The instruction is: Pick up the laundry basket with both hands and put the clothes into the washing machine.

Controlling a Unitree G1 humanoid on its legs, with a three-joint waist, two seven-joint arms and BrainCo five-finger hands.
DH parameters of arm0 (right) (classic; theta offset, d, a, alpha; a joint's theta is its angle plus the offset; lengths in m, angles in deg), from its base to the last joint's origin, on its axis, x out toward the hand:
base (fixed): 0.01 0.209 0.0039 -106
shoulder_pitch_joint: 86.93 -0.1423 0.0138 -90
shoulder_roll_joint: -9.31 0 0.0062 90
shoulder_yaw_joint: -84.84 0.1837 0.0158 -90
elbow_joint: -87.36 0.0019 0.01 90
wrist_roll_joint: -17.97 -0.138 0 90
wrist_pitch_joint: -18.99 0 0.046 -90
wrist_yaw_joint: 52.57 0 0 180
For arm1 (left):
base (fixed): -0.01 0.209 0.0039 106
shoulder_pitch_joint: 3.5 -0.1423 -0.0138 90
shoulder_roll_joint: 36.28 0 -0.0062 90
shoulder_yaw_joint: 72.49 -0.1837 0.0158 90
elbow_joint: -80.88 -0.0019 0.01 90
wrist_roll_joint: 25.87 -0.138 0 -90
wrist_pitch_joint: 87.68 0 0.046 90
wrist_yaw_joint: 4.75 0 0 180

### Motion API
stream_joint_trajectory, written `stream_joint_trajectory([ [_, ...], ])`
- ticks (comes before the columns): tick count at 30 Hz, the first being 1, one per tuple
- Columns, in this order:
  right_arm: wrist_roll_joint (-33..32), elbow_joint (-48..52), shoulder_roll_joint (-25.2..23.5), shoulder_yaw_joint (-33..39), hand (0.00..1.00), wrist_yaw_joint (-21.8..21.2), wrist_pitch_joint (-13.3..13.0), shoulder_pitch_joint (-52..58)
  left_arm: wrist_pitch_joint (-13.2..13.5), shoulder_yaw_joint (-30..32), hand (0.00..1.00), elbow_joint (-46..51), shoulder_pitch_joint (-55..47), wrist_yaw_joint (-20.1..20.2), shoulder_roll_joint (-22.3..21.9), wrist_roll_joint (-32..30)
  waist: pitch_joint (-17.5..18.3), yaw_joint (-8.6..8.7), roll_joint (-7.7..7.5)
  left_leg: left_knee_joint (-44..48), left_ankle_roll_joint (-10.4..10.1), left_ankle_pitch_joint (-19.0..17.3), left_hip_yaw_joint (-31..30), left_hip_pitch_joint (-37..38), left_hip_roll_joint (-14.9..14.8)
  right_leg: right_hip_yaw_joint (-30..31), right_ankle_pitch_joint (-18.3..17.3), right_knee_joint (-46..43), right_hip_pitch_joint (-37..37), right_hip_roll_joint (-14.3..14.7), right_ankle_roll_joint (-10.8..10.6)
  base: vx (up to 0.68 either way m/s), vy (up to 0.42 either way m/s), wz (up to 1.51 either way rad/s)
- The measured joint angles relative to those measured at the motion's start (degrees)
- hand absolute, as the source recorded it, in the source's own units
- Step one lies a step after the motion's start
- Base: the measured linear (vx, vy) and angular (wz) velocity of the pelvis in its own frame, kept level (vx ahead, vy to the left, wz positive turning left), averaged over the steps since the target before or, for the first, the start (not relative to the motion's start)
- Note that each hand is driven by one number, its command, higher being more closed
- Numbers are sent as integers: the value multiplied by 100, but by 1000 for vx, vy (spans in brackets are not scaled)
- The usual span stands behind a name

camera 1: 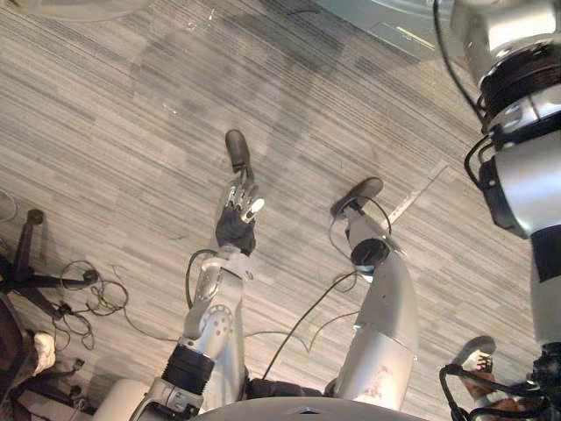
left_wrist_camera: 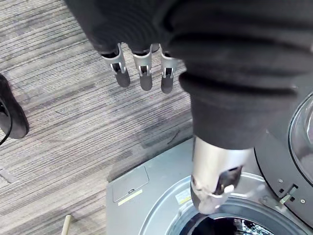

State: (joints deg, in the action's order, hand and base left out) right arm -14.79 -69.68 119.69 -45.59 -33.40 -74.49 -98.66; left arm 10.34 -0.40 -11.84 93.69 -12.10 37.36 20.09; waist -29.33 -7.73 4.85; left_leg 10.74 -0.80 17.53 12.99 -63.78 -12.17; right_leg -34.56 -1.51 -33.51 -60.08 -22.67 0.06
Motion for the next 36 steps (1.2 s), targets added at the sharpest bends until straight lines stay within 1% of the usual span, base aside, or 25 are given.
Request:
stream_joint_trajectory([
  [4,-437,189,8,11,100,34,-92,-320,-4,-5,0,-6,-1,3,27,0,0,37,0,-34,-24,24,-16,0,-61,-42,-9,-2,0,64,14,-11,-66,-4],
  [6,-890,456,-11,37,100,108,-252,-363,-5,-6,0,-7,-2,4,39,10,0,34,-1,-151,-47,82,-28,23,-73,-78,-16,23,1,95,23,-7,-63,-2],
  [8,-1225,612,-87,253,100,174,-377,-369,-5,-6,0,-10,-8,4,70,18,0,22,-1,-290,-55,166,-34,66,-71,-110,-25,31,4,111,36,0,-55,1],
  [9,-1344,643,-183,456,0,265,-451,-369,-6,-9,0,-10,-12,4,99,26,0,21,-1,-353,-69,199,-36,85,-71,-124,-29,37,4,120,42,1,-67,1],
  [10,-1470,745,-270,728,0,369,-529,-366,-6,-11,0,-10,-14,4,140,38,0,22,-1,-408,-87,221,-47,91,-73,-152,-38,44,3,131,53,1,-83,1],
  [11,-1462,783,-346,978,0,494,-603,-365,-7,-14,0,-26,-14,3,167,100,0,15,-1,-432,-95,228,-55,88,-79,-170,-50,45,2,141,62,-1,-71,1],
  [13,-1391,784,-453,1322,0,692,-647,-362,-6,-24,0,-29,-15,4,201,124,0,-21,-1,-444,-90,224,-56,85,-91,-175,-80,68,-1,161,38,-6,-74,-2],
  [14,-1252,784,-474,1447,0,785,-647,-361,-4,-23,0,-29,-15,3,217,127,1,-31,0,-490,-89,223,-56,85,-94,-186,-101,107,-2,181,58,-9,-73,-3],
  [18,-1060,1006,-485,1742,0,815,-689,-232,4,-22,0,-28,-22,0,271,234,3,-37,3,-599,-91,224,-43,47,-108,-245,-29,300,-8,252,31,-2,-64,-6],
  [20,-1075,975,-489,1881,0,666,-639,-68,6,-24,0,-21,-35,0,312,236,4,-65,5,-608,-91,223,-30,0,-119,-256,67,463,-16,306,27,6,-45,-13],
  [21,-1089,848,-482,1924,0,558,-613,140,14,-21,0,-6,-82,3,358,240,5,-69,7,-619,-91,224,-10,-39,-111,-259,102,520,-35,309,-12,19,-27,-5],
  [23,-1377,516,-470,1875,0,214,-440,462,-1,-7,0,-5,-192,44,457,279,5,-86,7,-716,-130,255,29,-62,-81,-270,182,640,-66,319,-44,30,-22,-4],
  [24,-1512,328,-453,1702,0,-13,-404,649,-11,-5,0,-3,-304,74,482,289,5,-91,7,-789,-117,280,84,-67,-69,-271,264,713,-88,328,-59,36,-10,-9],
  [25,-1575,382,-415,1480,0,-302,-392,668,-42,28,0,-13,-408,160,519,303,5,-72,7,-815,-94,298,115,-71,-65,-269,315,775,-85,356,-66,35,-9,-10],
  [26,-1730,302,-396,1374,0,-447,-348,643,-80,32,0,-18,-462,230,560,334,9,-74,12,-815,-48,334,132,-65,-63,-266,345,822,-70,367,-69,30,-10,-7],
  [27,-1890,275,-364,1331,0,-577,-353,681,-108,30,0,-19,-495,326,596,344,9,-79,13,-815,-47,334,137,-44,-61,-267,347,841,-41,371,-72,0,0,0],
  [29,-2175,264,-344,1251,0,-761,-382,761,-161,31,0,-41,-503,474,595,344,10,-89,15,-815,-47,334,140,11,-62,-272,347,855,14,375,-72,0,0,0],
  [31,-2494,334,-367,1335,0,-918,-416,846,-207,29,0,-92,-502,621,571,344,11,-107,16,-816,-48,332,187,76,-65,-238,347,874,43,374,-72,27,-37,-3],
  [33,-3042,706,-536,1732,0,-1113,-610,1326,-248,41,0,-264,-502,700,473,343,15,-127,18,-817,-99,265,261,208,-90,-192,348,928,132,399,-71,12,-44,-9],
  [35,-3288,1159,-799,2109,0,-1282,-772,1960,-256,88,0,-399,-507,771,371,337,22,-124,19,-813,-107,194,283,338,-127,-163,370,1058,275,476,-58,10,-50,-12],
  [36,-3289,1272,-881,2179,0,-1316,-800,2127,-256,105,0,-421,-505,796,346,332,23,-120,19,-813,-104,186,289,371,-140,-163,369,1111,318,506,-62,14,-51,-13],
])
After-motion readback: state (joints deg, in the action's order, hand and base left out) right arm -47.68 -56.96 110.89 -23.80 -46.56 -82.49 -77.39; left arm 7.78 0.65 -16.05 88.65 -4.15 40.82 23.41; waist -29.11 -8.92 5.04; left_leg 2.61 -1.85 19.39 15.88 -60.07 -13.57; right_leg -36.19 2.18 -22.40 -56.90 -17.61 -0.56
